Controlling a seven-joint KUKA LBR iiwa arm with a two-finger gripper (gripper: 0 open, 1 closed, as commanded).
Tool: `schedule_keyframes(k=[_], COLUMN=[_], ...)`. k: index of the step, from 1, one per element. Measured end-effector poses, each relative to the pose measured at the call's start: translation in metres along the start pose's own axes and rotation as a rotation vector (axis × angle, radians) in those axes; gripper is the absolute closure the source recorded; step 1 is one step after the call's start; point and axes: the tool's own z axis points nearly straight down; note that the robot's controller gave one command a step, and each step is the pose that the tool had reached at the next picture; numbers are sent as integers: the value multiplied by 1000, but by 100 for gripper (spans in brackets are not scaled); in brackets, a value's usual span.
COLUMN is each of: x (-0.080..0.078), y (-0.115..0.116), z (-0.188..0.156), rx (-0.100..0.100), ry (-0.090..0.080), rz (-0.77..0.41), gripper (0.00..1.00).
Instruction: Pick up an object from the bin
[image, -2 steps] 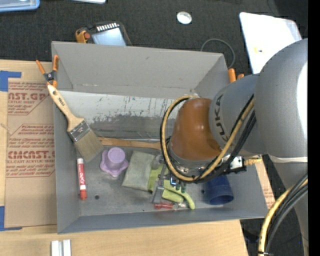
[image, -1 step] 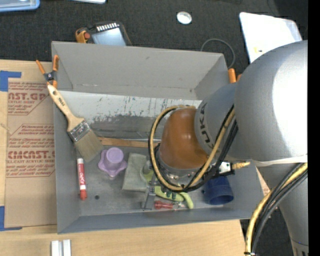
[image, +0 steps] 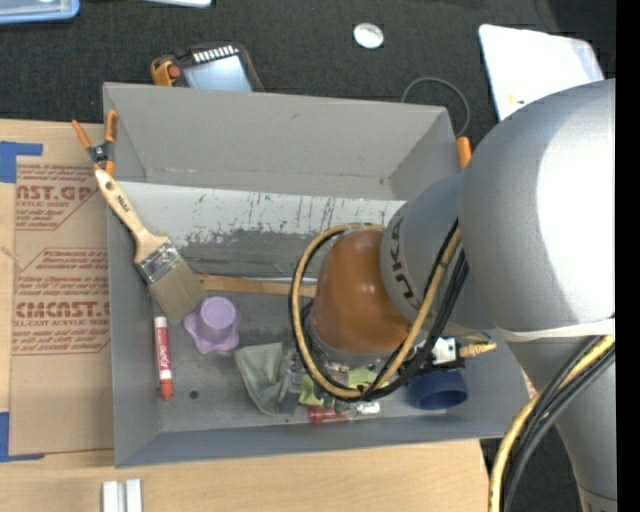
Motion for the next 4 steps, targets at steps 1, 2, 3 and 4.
schedule_keyframes(k=[1, 2, 3, 4], x=[0, -1, 0, -1], y=[0, 1, 0, 1], z=[0, -32, -21, -69], rx=[0, -1, 1, -1], ry=[0, -1, 1, -2], rz=[0, -1, -1, -2], gripper=[100, 100, 100, 100])
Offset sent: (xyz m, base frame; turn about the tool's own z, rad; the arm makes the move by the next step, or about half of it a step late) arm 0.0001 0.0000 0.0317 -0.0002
